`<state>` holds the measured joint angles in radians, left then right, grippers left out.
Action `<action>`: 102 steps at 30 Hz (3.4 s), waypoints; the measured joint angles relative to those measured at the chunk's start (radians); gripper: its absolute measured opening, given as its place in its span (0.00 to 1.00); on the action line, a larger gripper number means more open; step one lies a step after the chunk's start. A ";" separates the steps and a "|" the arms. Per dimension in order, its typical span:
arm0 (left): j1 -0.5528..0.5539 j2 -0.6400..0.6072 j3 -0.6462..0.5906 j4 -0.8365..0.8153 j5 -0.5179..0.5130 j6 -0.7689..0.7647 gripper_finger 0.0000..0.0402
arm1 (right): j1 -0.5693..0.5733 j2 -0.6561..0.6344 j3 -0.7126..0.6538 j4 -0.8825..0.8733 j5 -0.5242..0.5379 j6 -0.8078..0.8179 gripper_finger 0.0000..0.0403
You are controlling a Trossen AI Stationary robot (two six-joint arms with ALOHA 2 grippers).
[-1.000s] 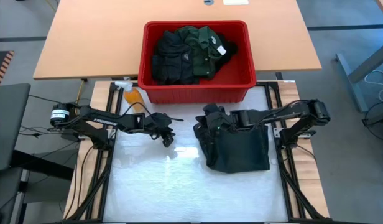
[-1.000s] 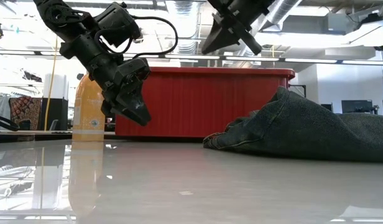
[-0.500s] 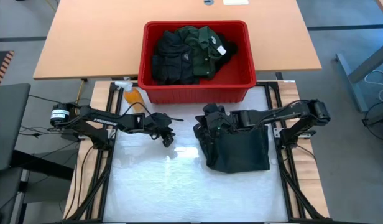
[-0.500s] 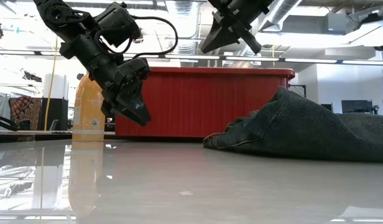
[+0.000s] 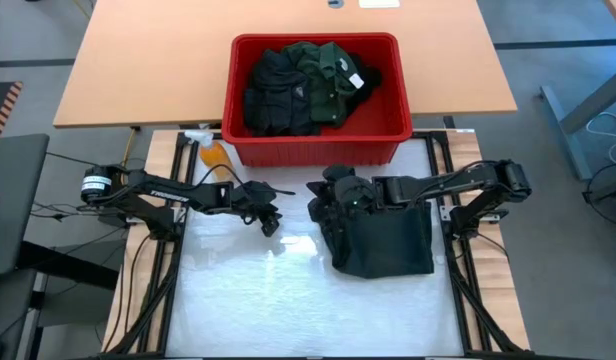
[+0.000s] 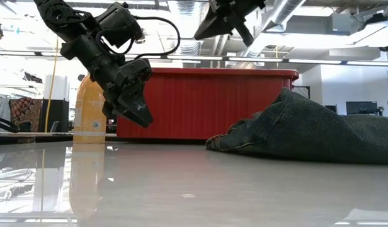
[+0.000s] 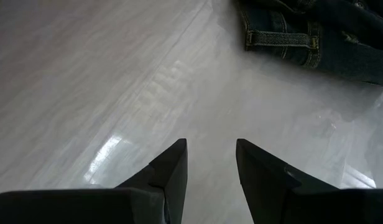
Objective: Fold laundry
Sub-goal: Remove the black shorts from the red bin
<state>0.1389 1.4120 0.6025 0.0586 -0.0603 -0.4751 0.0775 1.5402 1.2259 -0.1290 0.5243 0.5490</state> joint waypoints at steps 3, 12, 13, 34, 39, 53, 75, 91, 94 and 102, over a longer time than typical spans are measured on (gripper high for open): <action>0.000 0.000 0.000 0.000 0.000 0.000 0.31 | 0.008 0.000 0.000 0.022 -0.003 -0.139 0.05; 0.000 0.000 0.000 0.000 0.000 0.000 0.31 | 0.008 0.000 0.000 0.041 -0.131 -0.311 0.09; 0.000 0.000 0.000 0.000 0.000 0.000 0.31 | 0.008 0.000 0.000 0.041 -0.140 -0.311 0.09; 0.010 0.008 0.000 0.018 -0.250 -0.146 0.31 | -0.420 -0.002 0.295 -0.018 -0.160 -0.451 0.12; 0.010 0.009 0.000 -0.084 -0.232 -0.085 0.31 | -0.652 0.038 0.299 -0.028 -0.426 -0.385 0.15; 0.010 0.015 0.000 -0.101 -0.178 -0.241 0.31 | -0.933 0.499 0.557 0.006 -0.888 -0.491 0.52; 0.010 0.015 0.000 -0.126 -0.165 -0.270 0.31 | -0.886 0.970 1.109 -0.260 -0.673 -0.534 0.34; 0.077 -0.039 0.000 -0.175 -0.195 -0.079 0.31 | -0.797 0.574 1.109 -0.286 -1.022 -0.662 0.06; 0.100 -0.040 0.000 -0.151 -0.193 0.005 0.31 | -0.770 0.464 1.109 -0.296 -1.114 -0.662 0.06; 0.133 -0.040 0.000 -0.073 -0.115 0.230 0.31 | -0.650 0.191 1.111 -0.609 -1.397 -0.649 0.07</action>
<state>0.2714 1.3716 0.6025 -0.0147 -0.1757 -0.2451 -0.5722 1.7312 2.3371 -0.7379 -0.8729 -0.1005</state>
